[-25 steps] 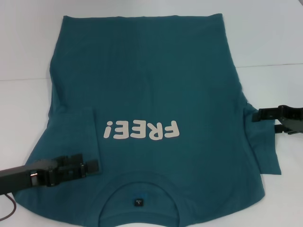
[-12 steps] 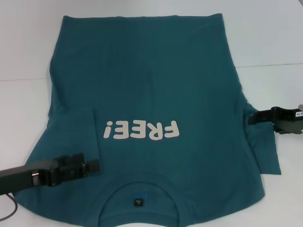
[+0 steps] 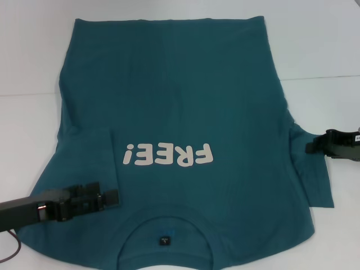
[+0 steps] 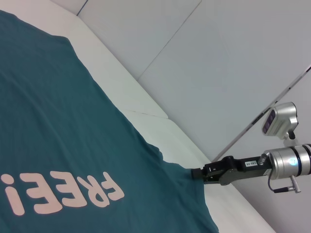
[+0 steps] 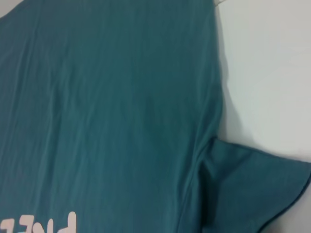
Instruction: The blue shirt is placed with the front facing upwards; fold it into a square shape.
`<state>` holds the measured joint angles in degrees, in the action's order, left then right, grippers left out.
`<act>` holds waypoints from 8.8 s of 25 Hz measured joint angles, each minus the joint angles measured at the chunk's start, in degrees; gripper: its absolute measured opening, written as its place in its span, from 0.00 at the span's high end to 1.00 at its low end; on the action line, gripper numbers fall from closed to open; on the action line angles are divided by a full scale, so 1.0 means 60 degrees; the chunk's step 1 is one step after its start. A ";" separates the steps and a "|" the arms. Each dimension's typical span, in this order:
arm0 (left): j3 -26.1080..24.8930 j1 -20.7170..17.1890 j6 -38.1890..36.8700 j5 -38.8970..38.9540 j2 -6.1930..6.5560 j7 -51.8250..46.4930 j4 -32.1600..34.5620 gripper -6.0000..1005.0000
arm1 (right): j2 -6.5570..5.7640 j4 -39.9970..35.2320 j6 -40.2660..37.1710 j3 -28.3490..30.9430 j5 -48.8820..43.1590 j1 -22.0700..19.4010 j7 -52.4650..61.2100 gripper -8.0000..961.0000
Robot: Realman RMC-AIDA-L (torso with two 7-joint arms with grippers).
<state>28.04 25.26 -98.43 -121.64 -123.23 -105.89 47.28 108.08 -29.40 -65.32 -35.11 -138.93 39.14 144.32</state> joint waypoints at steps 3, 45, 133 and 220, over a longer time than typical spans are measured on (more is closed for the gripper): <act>-0.0001 0.0003 -0.0001 0.0000 0.0000 -0.0015 0.0000 0.05 | -0.0003 -0.0010 -0.0021 -0.0023 -0.0002 -0.0010 -0.0218 0.69; -0.0106 -0.0197 0.0000 -0.0001 0.0001 -0.0062 -0.0014 0.05 | 0.0522 -0.3334 -0.0660 -0.1905 -0.4815 0.1419 0.1008 0.97; -0.0132 -0.0315 0.0702 0.0335 -0.0043 -0.0206 -0.0132 0.05 | 0.1794 -0.1297 0.1805 -0.4506 -0.4849 0.3078 0.1523 0.68; -0.1695 -0.0571 0.0316 -0.1339 0.0632 -0.5753 0.0684 0.08 | 0.0318 -0.2538 -0.4655 -0.0590 0.5159 -0.1566 -0.2293 0.04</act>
<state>17.87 21.84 -96.54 -129.67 -119.43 -140.41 51.39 109.98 -44.63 -93.25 -38.65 -107.98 29.75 130.57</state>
